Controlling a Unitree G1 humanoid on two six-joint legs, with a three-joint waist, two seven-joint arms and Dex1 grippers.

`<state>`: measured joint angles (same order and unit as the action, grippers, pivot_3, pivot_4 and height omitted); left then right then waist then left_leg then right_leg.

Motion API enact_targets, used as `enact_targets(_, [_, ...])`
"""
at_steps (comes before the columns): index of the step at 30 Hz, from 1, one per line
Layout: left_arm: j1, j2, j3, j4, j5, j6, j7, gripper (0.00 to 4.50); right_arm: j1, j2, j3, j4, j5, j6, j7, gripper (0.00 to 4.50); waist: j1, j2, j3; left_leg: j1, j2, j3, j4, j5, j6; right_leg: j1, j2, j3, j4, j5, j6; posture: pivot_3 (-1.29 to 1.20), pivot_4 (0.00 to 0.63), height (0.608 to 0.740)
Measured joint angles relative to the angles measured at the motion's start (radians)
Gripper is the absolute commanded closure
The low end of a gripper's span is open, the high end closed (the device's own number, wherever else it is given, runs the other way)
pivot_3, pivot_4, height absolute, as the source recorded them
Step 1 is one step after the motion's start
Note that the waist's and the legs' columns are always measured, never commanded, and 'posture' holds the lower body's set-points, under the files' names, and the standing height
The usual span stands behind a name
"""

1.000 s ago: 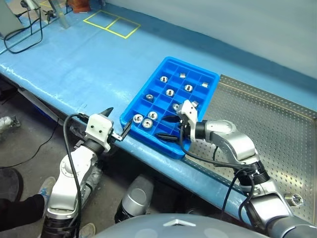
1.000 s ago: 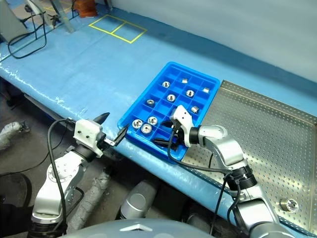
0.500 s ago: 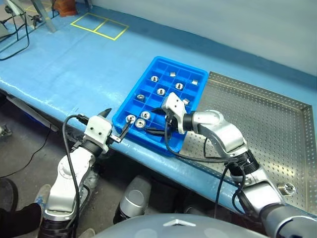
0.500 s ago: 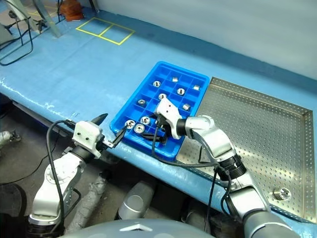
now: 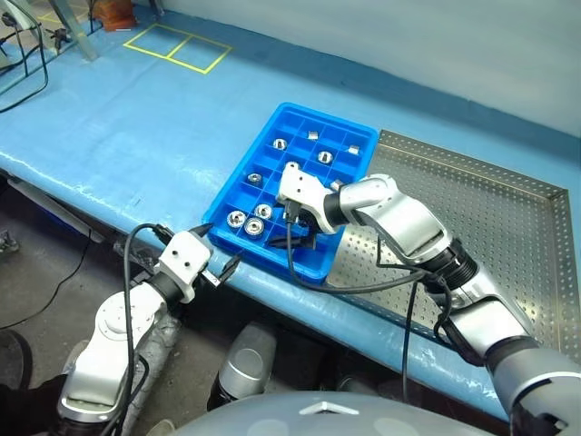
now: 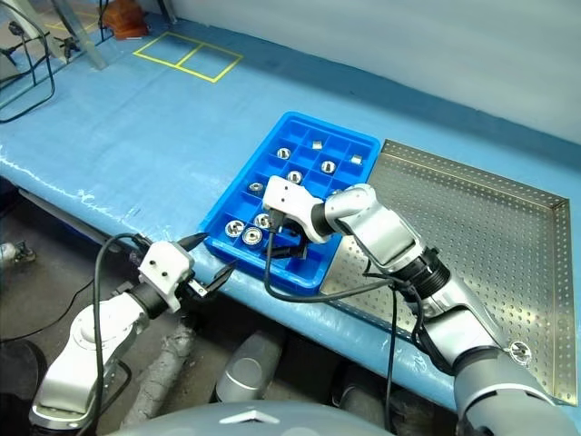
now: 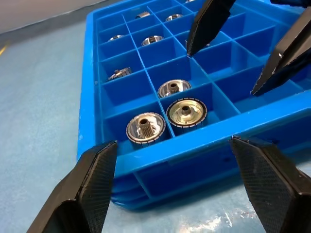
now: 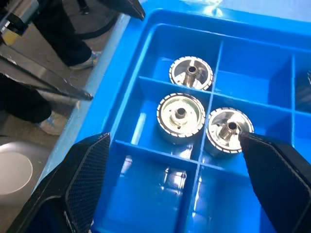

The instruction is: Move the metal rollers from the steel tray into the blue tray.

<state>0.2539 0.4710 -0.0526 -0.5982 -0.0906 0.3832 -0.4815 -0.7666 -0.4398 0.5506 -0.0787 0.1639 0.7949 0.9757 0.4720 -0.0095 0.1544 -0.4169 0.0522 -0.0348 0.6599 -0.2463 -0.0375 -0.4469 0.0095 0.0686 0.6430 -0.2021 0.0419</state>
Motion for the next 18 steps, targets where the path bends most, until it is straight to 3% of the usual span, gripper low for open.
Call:
enact_targets(3, [0.008, -0.017, -0.021, -0.001, 0.007, -0.004, 0.019, 0.45, -0.04, 0.0, 0.051, 0.002, -0.022, -0.018, 0.049, 0.04, 0.006, 0.0, 0.0, 0.0, 0.0, 0.0, 0.0, 0.0, 0.0, 0.0, 0.0, 0.0, 0.0, 0.0, 0.0, 0.52, 0.15, 0.74])
enact_targets(10, [0.053, -0.039, -0.032, -0.029, 0.009, -0.005, 0.053, 0.45, -0.096, 0.024, 0.119, 0.057, -0.098, -0.133, 0.101, 2.27, 0.016, 0.0, 0.0, 0.001, 0.0, 0.0, 0.0, 0.0, -0.001, 0.0, 0.0, -0.001, 0.001, 0.0, 0.0, 0.56, 0.15, 0.74])
enact_targets(18, [0.085, -0.041, -0.031, -0.036, 0.009, 0.0, 0.074, 0.45, -0.125, 0.065, 0.122, 0.168, -0.158, -0.152, 0.097, 2.27, 0.043, 0.0, 0.0, 0.0, 0.001, 0.0, 0.0, -0.001, -0.002, -0.002, 0.0, -0.002, 0.001, -0.001, -0.001, 0.57, 0.15, 0.74])
